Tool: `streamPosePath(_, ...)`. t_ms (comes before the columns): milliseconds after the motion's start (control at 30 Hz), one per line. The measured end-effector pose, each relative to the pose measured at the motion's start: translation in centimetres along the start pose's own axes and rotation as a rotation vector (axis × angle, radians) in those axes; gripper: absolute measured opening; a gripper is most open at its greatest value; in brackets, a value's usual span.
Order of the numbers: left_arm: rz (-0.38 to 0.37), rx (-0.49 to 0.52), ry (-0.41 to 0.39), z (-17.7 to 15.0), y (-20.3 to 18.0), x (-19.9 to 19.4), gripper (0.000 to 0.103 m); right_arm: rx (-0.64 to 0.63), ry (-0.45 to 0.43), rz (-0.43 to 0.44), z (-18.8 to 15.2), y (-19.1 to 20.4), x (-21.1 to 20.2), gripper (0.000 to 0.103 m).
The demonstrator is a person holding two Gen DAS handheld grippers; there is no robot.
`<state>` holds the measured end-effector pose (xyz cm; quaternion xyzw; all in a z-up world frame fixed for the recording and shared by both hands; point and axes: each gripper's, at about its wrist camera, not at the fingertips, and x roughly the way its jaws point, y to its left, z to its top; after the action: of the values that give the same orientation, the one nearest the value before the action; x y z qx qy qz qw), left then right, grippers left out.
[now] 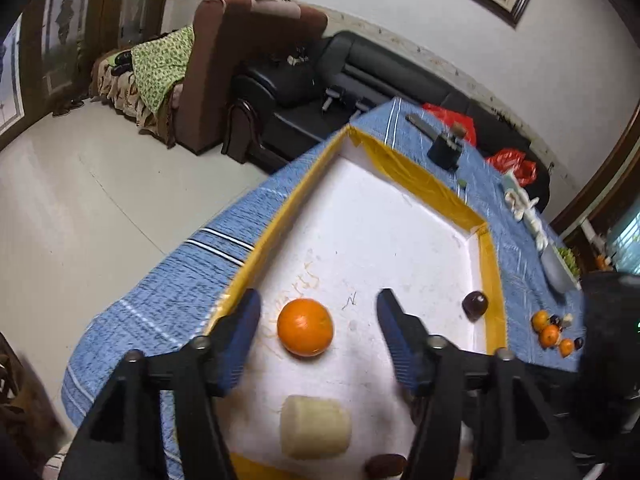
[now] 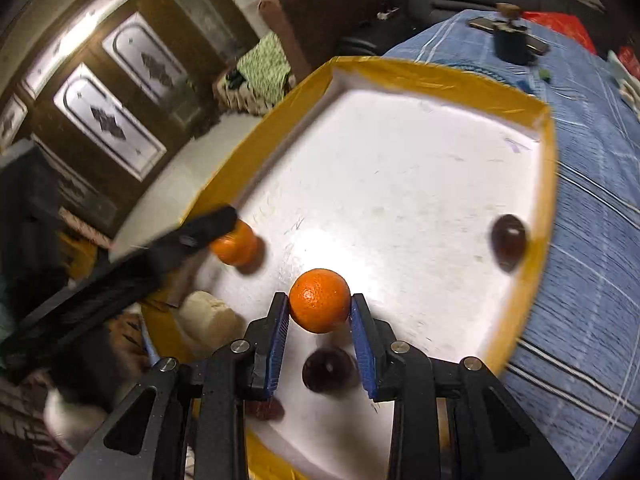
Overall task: Organize fruits
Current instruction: 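Place both mandarins into the white tray and open both tools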
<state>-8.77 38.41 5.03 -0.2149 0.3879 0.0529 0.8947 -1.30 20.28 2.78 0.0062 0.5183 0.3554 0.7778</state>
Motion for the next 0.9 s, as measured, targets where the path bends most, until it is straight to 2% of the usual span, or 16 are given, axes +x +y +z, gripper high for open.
streamPosePath(200, -0.067, -0.077, -0.040, -0.7, 1.1, -2.4, 0.068, -0.029, 0.007, -0.004, -0.4, 1.2, 0.5, 0.037)
streamPosePath(333, -0.089, -0.092, -0.050, -1.5, 0.9, -3.4, 0.070, -0.025, -0.031, -0.005, -0.8, 0.9, -1.0, 0.050)
streamPosePath(467, -0.097, -0.091, -0.043, -2.5, 0.5, -4.0, 0.070, -0.016, -0.065, -0.017, -1.2, 0.7, -2.6, 0.051)
streamPosePath(533, -0.104, -0.096, -0.048, -3.0, 0.2, -4.3, 0.072, -0.026, -0.096, -0.082, -1.3, 0.7, -3.4, 0.051)
streamPosePath(667, -0.122, -0.110, -0.043, -3.8, -0.1, -4.4, 0.072, -0.090, -0.252, -0.371, -2.9, -0.3, -6.7, 0.051)
streamPosePath(733, -0.119, -0.097, -0.033, -4.3, -0.7, -4.4, 0.072, -0.068, -0.296, -0.444, -3.3, -1.7, -7.8, 0.054)
streamPosePath(767, -0.116, -0.088, -0.032, -4.5, -1.1, -4.4, 0.072, -0.050, -0.299, -0.454, -3.1, -2.4, -7.9, 0.057)
streamPosePath(900, -0.126, -0.065, -0.025, -5.2, -2.5, -4.5, 0.072, 0.047, -0.248, -0.437, -2.7, -5.5, -6.6, 0.058)
